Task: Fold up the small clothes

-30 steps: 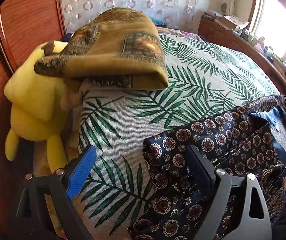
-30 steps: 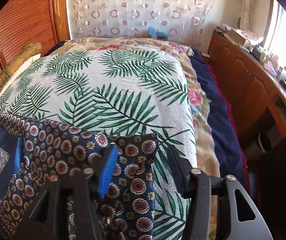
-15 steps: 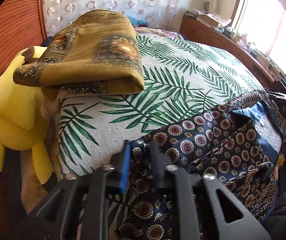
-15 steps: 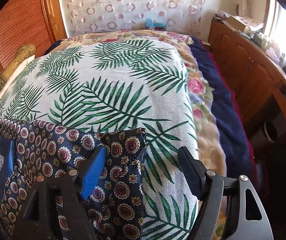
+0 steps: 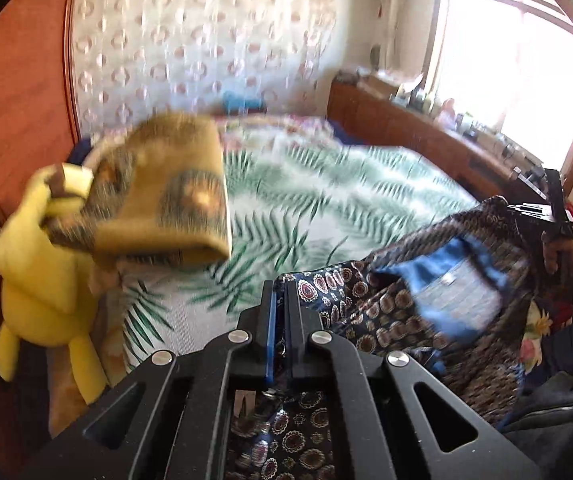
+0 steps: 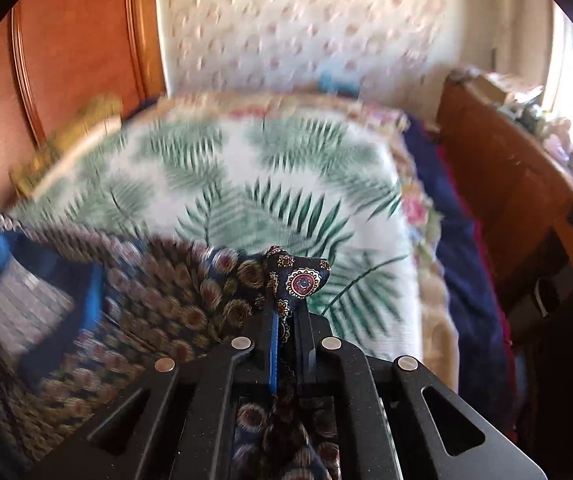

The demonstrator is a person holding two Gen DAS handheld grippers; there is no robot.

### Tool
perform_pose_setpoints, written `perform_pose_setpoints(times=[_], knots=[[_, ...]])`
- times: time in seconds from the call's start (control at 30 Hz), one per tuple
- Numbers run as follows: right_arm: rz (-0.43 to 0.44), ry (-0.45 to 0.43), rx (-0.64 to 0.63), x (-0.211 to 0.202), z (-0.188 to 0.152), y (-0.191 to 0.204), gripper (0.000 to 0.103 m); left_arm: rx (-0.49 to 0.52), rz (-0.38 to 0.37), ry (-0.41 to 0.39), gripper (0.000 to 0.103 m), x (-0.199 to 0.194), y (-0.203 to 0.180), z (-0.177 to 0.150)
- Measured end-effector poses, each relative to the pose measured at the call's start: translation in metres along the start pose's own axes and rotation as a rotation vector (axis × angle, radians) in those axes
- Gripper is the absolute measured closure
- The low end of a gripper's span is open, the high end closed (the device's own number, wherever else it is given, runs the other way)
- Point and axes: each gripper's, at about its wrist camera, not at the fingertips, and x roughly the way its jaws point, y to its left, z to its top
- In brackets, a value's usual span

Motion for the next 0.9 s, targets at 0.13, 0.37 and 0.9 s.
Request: perform_pose_setpoints(times=[0.13,0.37,0.9], knots=[[-0.020,-0.124,0.020,-0.056,0.007,-0.003,0.098,0.031,0.022,-0.106,0.099,-0.037,-0.012,0.014],[-0.047,-0.291,-0.008,-0.138,0.023,0.002,0.099,0.050,0.046,-0.264,0.100,-0.084,-0.023,0.042],[-0.191,-0.452,-0.066,-0.165,0.132,0.007,0.099,0.034,0.246,-0.407,0.100,-0.049,0.027,0.173]])
